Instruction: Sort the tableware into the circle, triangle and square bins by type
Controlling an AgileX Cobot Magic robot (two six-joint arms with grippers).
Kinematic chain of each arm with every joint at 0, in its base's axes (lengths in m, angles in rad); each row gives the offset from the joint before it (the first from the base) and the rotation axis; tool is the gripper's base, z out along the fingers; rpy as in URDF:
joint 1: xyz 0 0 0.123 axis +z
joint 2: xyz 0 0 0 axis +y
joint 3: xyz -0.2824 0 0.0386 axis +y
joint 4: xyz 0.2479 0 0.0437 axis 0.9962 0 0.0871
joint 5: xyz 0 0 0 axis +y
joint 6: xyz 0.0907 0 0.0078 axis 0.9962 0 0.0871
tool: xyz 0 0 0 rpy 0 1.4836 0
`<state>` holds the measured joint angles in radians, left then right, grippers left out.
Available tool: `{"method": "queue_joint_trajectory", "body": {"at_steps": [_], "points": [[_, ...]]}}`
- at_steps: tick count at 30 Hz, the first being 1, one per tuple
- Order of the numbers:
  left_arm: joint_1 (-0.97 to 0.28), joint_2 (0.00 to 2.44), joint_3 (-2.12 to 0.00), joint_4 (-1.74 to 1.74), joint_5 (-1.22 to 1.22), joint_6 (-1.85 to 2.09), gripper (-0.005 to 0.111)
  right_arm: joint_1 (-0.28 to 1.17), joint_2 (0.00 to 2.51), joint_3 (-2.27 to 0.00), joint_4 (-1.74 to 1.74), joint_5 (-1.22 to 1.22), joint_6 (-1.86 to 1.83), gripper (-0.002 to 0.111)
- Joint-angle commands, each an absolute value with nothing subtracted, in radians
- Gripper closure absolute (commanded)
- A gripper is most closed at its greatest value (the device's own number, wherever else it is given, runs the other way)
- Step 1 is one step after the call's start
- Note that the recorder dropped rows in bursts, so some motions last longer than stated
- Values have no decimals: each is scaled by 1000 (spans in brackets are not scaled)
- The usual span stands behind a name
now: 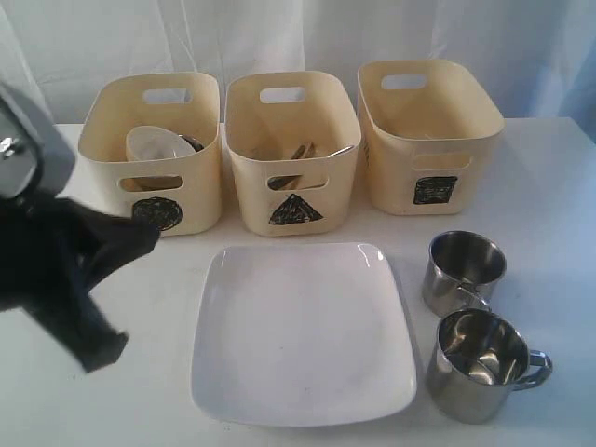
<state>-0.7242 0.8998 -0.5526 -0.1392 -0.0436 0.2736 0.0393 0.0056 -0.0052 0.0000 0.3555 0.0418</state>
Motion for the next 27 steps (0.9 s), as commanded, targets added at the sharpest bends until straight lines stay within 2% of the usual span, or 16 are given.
{"method": "queue_joint_trajectory", "body": {"at_steps": [1,4,7,10,16,21,27], "points": [[-730,665,-402,-221,-50,258,107,40,0,0,0,342,38,108],[-718,535,-363,-246,27,252,107,40,0,0,0,342,38,108],[-636,464,-361,-245,184,186,107,40,0,0,0,342,38,108],[-573,432,-361,-201,235,178,107,40,0,0,0,342,38,108],[-483,408,-339,-193,222,100,107,40,0,0,0,342,38,108],[-476,408,-220,-193,92,26,107,40,0,0,0,342,38,108],[-476,408,-189,-193,-27,104,107,40,0,0,0,342,38,108]]}}
